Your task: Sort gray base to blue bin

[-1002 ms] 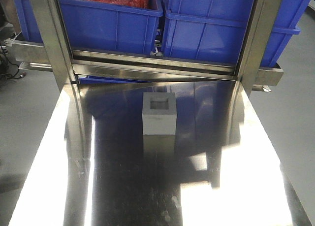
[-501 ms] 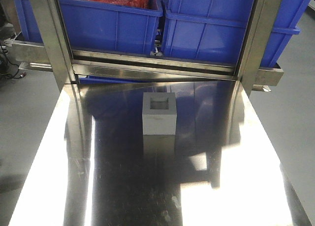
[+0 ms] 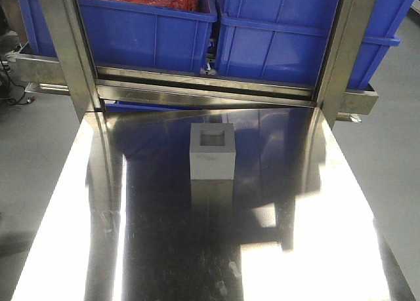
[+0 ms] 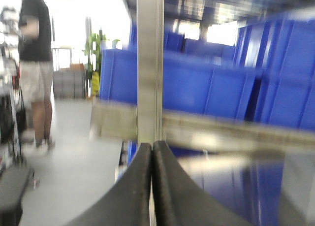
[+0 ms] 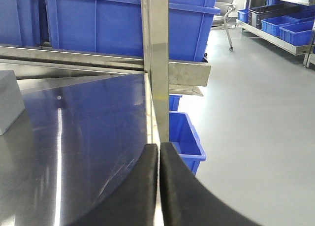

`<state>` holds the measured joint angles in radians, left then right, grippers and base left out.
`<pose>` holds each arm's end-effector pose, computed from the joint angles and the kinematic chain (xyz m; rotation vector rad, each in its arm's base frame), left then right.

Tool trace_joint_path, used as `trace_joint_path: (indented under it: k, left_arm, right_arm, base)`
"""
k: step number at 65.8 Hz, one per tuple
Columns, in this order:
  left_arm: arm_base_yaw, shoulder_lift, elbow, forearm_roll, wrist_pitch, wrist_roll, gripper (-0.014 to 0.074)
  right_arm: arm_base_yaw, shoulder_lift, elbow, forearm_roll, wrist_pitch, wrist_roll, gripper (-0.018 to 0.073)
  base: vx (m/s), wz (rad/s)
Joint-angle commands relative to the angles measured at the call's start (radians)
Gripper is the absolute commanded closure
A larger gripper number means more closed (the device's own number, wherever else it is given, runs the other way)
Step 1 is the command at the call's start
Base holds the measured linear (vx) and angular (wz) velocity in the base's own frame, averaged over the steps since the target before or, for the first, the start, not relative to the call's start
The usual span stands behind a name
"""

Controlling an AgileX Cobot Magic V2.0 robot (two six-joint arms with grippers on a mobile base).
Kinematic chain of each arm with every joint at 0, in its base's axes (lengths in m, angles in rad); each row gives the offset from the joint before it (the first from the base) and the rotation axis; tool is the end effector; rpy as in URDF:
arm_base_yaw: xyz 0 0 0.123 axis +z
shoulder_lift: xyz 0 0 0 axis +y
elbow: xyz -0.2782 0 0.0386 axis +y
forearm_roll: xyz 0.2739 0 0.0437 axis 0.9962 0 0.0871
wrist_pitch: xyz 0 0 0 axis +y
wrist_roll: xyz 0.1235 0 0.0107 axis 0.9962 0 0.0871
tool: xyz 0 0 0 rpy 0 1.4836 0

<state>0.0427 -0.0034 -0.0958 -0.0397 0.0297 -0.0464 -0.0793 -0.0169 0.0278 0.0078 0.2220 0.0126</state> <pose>0.1123 0.0046 0.2505 -0.0900 1.4113 -0.0367 0.1178 -0.0091 0.1795 0.0841 1.7146 -0.0423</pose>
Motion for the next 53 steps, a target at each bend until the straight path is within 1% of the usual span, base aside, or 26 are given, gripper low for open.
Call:
trace_joint_path:
  k: [1, 5, 9, 14, 19, 27, 35, 39, 42, 45, 49, 53]
  left_arm:
    - [0.002, 0.076, -0.126, 0.029, -0.048, 0.046, 0.0603]
    - [0.002, 0.149, -0.211, 0.063, 0.012, 0.077, 0.0603]
    - [0.002, 0.235, -0.299, 0.080, 0.087, 0.103, 0.0603]
    - [0.002, 0.349, -0.395, 0.083, 0.173, 0.110, 0.0603]
    - [0.002, 0.429, -0.466, 0.083, 0.224, 0.110, 0.0603]
    - [0.002, 0.515, -0.515, 0.083, 0.240, 0.110, 0.0603]
    - [0.002, 0.525, -0.514, 0.083, 0.250, 0.110, 0.0601]
    - [0.002, 0.525, -0.514, 0.083, 0.254, 0.110, 0.0586]
    - [0.002, 0.525, -0.514, 0.083, 0.253, 0.110, 0.0566]
    - [0.002, 0.525, -0.514, 0.083, 0.253, 0.110, 0.0527]
    - [0.002, 0.525, -0.514, 0.083, 0.253, 0.110, 0.0451]
    - [0.002, 0.525, -0.514, 0.083, 0.253, 0.110, 0.0342]
  right_arm:
    - [-0.002, 0.003, 0.001, -0.008, -0.075, -0.013, 0.0564]
    - [-0.002, 0.003, 0.001, -0.008, -0.075, -0.013, 0.0564]
    - [-0.002, 0.003, 0.001, -0.008, -0.075, -0.013, 0.0564]
    - [-0.002, 0.003, 0.001, -0.008, -0.075, -0.013, 0.0564]
    - [-0.002, 0.003, 0.001, -0.008, -0.075, -0.013, 0.0564]
    - [-0.002, 0.003, 0.001, -0.008, -0.075, -0.013, 0.0564]
    - [-0.002, 0.003, 0.001, -0.008, -0.075, -0.013, 0.0564]
    - [-0.002, 0.003, 0.001, -0.008, -0.075, -0.013, 0.0564]
    - [-0.002, 0.003, 0.001, -0.008, -0.075, -0.013, 0.0564]
    - [-0.002, 0.003, 0.001, -0.008, -0.075, -0.013, 0.0564]
    - [-0.002, 0.003, 0.001, -0.008, -0.075, -0.013, 0.0564]
    - [-0.002, 0.003, 0.001, -0.008, -0.075, -0.013, 0.0564]
  base:
    - [0.00, 0.00]
    - [0.00, 0.00]
    - [0.00, 0.00]
    - [0.00, 0.00]
    - [0.00, 0.00]
    - [0.00, 0.00]
    - [0.00, 0.00]
    - [0.00, 0.00]
    - [0.00, 0.00]
    - [0.00, 0.00]
    - [0.00, 0.00]
    - [0.00, 0.00]
